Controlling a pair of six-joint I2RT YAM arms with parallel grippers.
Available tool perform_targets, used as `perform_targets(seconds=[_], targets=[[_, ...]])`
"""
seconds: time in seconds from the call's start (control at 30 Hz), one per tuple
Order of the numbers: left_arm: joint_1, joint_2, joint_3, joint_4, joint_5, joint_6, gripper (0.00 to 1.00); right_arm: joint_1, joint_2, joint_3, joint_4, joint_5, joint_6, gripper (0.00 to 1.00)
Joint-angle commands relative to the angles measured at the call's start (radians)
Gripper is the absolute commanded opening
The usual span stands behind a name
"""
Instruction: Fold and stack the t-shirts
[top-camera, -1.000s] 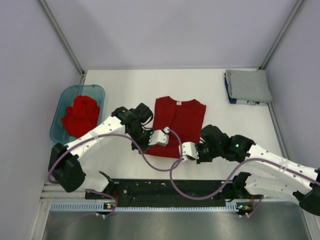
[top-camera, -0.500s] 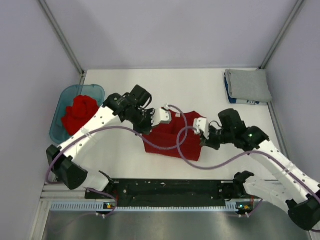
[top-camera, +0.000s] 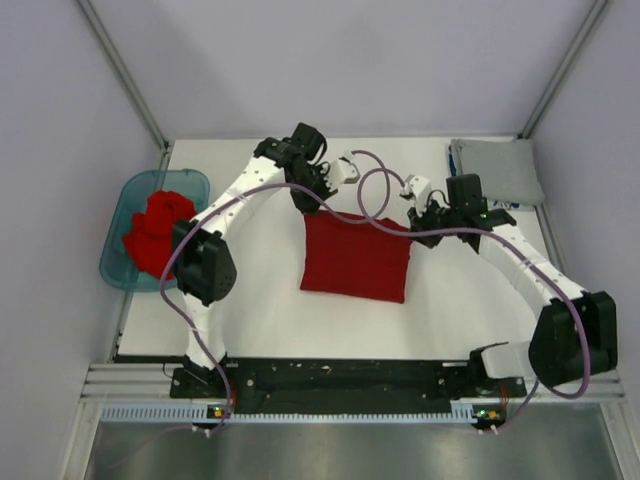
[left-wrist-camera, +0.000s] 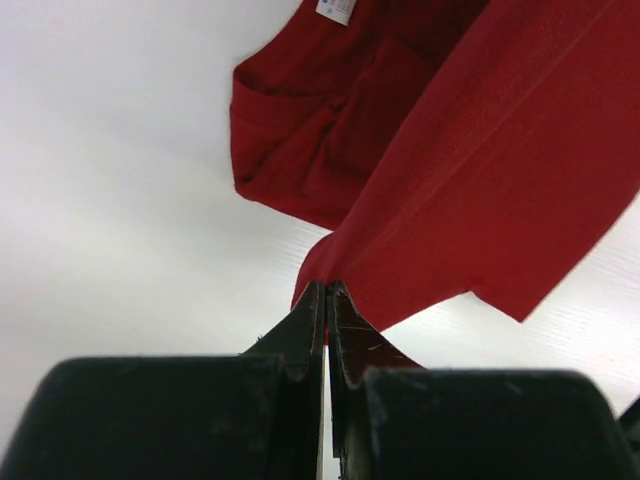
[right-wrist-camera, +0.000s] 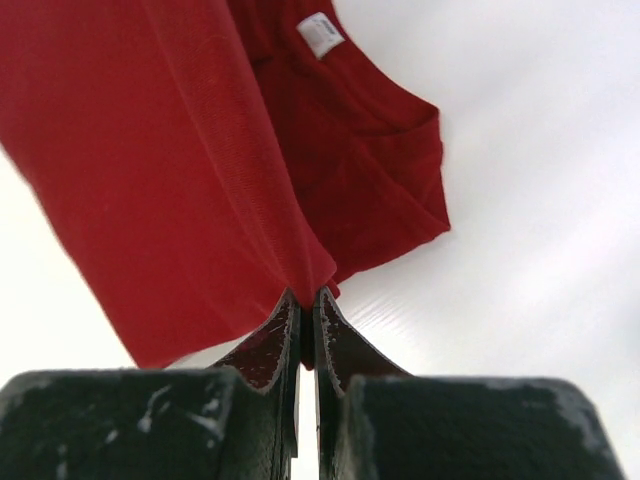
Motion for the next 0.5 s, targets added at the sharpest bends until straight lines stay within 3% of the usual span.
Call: perform_targets(seconds=[0.0, 0.37, 0.4, 0.47], targets=[[0.028, 0.087, 0.089, 0.019, -0.098, 0.004, 0.0, -0.036, 0.14, 0.107, 0.069, 0.065, 0.036, 0.0], [0.034, 0.268, 0.161, 0.118, -0.241, -0.002, 0.0, -0.049, 0.435, 0.267, 0.107, 0.137, 0.099, 0.0], [0.034, 0.282, 0.167, 0.121, -0.252, -0.004, 0.01, -0.046, 0.457, 0.285, 0.112, 0.151, 0.114, 0.0], [0.034, 0.314, 0.176, 0.141, -0.291, -0.01, 0.16, -0.047, 0.501, 0.325, 0.116, 0.192, 0.158, 0.1]])
